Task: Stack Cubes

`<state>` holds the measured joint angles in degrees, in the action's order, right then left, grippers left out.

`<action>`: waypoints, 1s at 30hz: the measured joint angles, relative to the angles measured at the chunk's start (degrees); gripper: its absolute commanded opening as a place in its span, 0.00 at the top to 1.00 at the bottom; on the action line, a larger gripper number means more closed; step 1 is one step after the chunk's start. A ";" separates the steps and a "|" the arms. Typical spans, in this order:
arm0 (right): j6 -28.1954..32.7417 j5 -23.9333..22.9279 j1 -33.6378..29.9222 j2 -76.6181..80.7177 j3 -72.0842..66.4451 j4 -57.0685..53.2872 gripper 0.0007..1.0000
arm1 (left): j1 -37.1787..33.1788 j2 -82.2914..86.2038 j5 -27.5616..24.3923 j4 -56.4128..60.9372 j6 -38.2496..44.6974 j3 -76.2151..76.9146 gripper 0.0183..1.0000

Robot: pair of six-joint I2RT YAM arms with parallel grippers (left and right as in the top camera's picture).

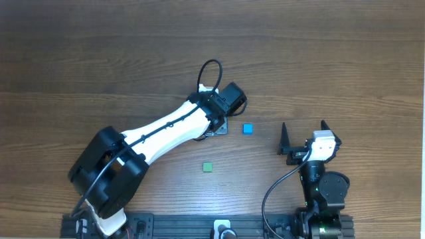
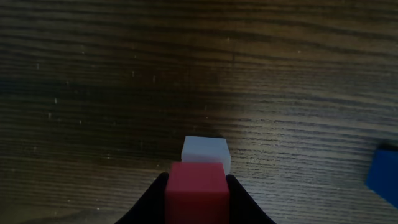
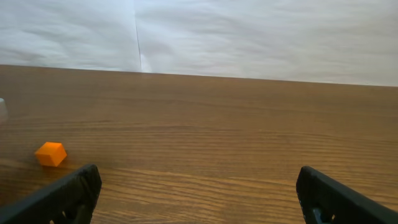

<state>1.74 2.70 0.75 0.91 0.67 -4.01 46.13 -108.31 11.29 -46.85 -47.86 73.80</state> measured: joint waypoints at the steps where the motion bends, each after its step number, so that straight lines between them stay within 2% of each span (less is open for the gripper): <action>1: -0.02 0.02 0.00 0.00 0.00 0.00 0.01 | 0.00 0.00 -0.09 0.20 0.00 0.00 0.92; 18: 0.00 0.02 0.00 0.00 0.00 0.00 0.01 | 0.00 -0.02 -0.13 0.81 0.00 0.00 0.92; 30: 0.02 0.00 0.00 0.00 0.00 0.00 0.01 | 0.00 -0.55 -0.09 1.44 0.00 0.00 0.88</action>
<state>1.76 2.70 0.75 0.91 0.67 -4.01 46.13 -108.86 11.20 -45.41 -47.86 73.80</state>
